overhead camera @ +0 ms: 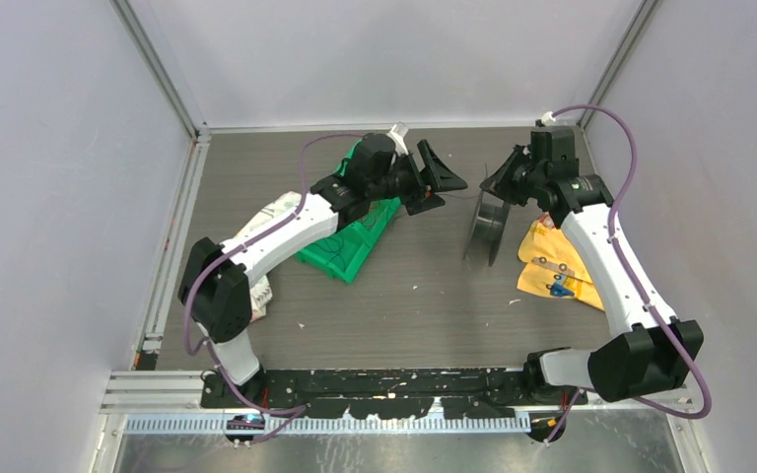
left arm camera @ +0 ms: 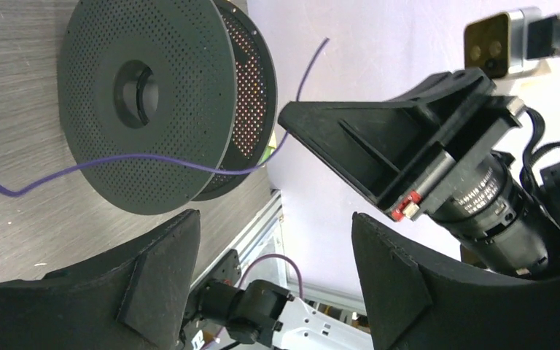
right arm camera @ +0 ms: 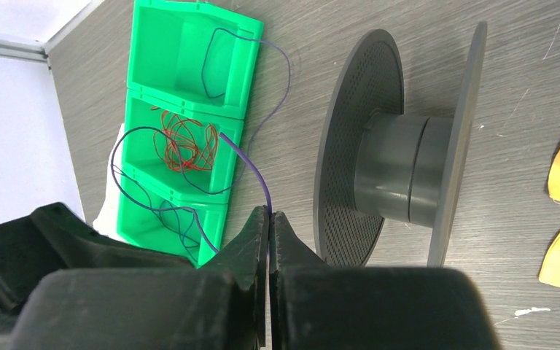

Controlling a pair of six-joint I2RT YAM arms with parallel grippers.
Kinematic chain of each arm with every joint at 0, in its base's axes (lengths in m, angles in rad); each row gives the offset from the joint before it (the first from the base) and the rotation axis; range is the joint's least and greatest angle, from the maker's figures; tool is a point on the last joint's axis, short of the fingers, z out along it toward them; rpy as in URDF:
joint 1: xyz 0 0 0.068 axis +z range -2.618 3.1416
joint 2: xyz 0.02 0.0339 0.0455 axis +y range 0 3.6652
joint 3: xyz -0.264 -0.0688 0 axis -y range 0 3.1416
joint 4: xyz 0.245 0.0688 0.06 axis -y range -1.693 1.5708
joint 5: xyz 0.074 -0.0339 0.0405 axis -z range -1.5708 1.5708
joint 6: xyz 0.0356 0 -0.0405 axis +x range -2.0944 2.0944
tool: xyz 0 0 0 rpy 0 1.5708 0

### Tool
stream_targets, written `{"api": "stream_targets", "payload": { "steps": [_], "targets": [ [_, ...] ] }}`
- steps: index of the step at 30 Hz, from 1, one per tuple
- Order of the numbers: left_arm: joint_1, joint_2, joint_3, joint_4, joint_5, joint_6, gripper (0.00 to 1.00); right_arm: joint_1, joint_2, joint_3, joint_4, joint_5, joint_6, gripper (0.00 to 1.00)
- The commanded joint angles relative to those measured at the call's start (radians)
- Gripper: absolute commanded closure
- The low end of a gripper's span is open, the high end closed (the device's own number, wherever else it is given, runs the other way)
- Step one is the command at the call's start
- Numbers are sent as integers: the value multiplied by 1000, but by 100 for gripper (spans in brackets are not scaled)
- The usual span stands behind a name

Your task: Wrap the cables

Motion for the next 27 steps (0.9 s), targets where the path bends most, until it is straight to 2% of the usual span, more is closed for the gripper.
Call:
{"api": "stream_targets", "payload": {
  "steps": [1,8,14,19,22,25,27],
  "targets": [
    [0,19,-15,72,-9,-104,22,4,-45,4,37,13,1,100],
    [0,50,-34,72,-139,-141,18,4,-55,3,33,13,0,100],
    [15,102,-38,145,-213,-187,25,4,-67,-10,32,10,5,99],
    [25,162,-4,171,-234,-219,36,4,-78,-16,32,10,3,99],
    [39,183,16,170,-232,-224,46,3,-82,-21,28,10,2,100],
    [45,180,13,179,-233,-220,64,4,-88,-30,27,11,0,99],
    [46,173,7,179,-235,-213,72,4,-87,-36,27,14,0,100]
  ]
}}
